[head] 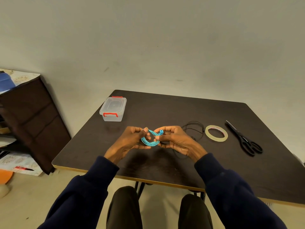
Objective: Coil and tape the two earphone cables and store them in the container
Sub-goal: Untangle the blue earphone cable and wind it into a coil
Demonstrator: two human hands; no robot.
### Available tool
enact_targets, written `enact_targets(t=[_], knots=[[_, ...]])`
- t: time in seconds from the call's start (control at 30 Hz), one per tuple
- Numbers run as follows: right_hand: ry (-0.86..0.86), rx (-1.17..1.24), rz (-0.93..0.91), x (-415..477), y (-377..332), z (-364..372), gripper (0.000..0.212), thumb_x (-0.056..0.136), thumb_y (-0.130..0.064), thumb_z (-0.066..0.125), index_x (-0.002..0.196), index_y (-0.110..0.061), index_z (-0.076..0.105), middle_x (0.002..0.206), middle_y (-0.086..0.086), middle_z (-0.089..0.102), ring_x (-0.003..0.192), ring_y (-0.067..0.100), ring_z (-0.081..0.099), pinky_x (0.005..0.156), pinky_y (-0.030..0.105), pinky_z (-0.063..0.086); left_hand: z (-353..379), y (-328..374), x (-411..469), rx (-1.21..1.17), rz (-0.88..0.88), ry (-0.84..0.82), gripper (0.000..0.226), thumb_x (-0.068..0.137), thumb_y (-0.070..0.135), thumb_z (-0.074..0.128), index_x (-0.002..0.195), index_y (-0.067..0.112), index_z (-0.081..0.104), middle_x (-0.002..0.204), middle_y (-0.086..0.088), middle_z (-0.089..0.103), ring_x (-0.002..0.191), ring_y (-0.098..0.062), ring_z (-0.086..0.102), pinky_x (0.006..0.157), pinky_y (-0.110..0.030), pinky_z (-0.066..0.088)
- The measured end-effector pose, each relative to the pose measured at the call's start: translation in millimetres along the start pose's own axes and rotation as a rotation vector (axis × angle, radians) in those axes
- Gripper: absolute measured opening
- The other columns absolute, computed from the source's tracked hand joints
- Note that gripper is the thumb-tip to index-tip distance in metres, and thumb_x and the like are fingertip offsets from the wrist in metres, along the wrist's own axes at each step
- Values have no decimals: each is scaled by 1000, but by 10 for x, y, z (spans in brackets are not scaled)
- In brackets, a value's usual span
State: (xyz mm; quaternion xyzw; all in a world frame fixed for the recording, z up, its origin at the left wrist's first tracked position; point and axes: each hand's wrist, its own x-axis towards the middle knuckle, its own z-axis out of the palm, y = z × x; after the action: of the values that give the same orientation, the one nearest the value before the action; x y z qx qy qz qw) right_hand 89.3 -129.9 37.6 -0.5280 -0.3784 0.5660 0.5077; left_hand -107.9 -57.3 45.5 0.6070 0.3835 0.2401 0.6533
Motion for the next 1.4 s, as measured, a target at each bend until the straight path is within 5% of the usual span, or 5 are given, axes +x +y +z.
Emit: enact_targets(t=[0.9,1.07,1.4], knots=[[-24,-128,-101,37,-11,-34,33,84,13,68,113,-2,71,112,16,74,106,31,72,85,38,62,-21,-29,-35,-213,-107,-4,15,91,14,65,103,5,70,94,-11,76,83,-21,75,66,-31,61],[30,-180,-131,44,9,-11,29,81,8,73,106,-6,74,109,16,75,104,31,73,89,43,60,-16,0,-37,-97,-58,-33,28,76,19,77,100,5,74,93,-9,78,84,-18,75,67,-29,60],[101,-313,-128,61,-62,0,26,81,0,78,106,-5,75,101,9,78,95,24,75,84,38,62,114,43,16,0,-39,53,18,75,14,82,90,9,73,84,-5,77,76,-16,76,59,-24,59]])
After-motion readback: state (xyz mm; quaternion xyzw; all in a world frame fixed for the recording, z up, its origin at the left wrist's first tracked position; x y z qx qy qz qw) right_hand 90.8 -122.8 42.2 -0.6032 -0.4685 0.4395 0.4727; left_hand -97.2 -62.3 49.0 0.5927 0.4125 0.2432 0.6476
